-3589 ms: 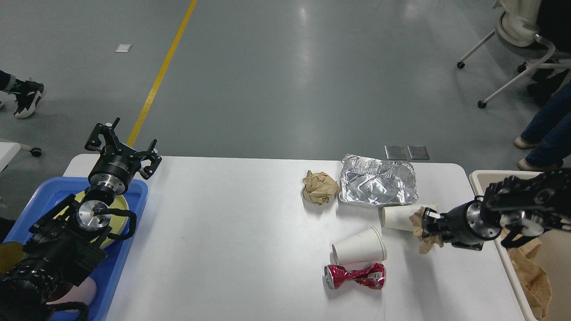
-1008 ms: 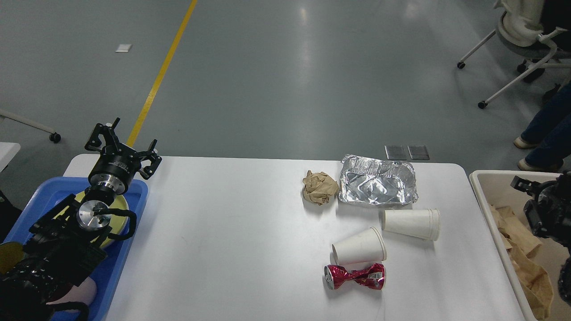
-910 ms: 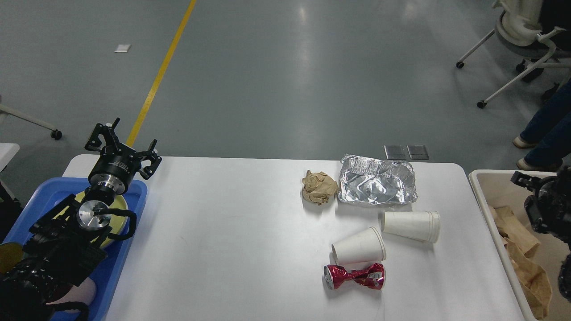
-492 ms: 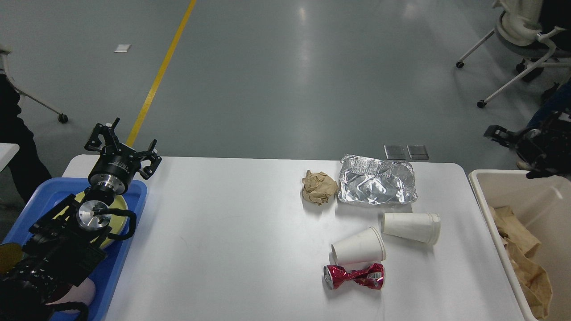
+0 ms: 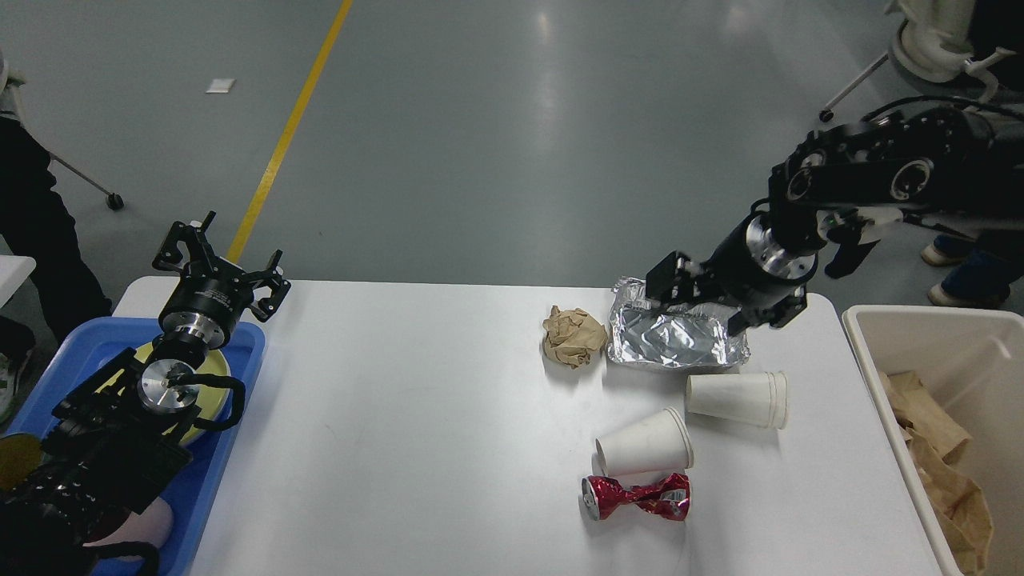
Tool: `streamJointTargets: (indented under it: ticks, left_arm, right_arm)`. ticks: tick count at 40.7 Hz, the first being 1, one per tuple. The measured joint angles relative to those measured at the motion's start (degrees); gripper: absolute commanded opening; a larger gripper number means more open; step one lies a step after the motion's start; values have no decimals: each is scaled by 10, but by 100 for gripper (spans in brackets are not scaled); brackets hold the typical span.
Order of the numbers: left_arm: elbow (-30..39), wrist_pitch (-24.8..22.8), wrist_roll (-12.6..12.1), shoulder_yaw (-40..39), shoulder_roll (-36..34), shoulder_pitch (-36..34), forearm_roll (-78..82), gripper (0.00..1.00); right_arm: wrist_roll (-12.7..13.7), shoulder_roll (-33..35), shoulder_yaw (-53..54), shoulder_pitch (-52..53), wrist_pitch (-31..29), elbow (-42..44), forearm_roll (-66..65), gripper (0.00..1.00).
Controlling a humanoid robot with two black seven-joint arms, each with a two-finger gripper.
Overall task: Tidy desktop
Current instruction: 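Move the right gripper to the edge of the foil tray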
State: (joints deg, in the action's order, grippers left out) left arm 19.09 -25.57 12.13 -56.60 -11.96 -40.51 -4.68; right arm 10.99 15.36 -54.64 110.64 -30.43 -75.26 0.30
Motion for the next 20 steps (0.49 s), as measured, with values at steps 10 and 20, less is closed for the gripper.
streamJointTargets:
  ticks: [10, 20]
  left_arm:
    - [0, 0, 0, 0, 0, 0, 0, 98]
    - [0, 0, 0, 0, 0, 0, 0, 98]
  right_arm:
    - [-1, -46, -19, -10, 8, -29, -3, 100]
    - [-1, -62, -33, -143, 6, 141, -3, 100]
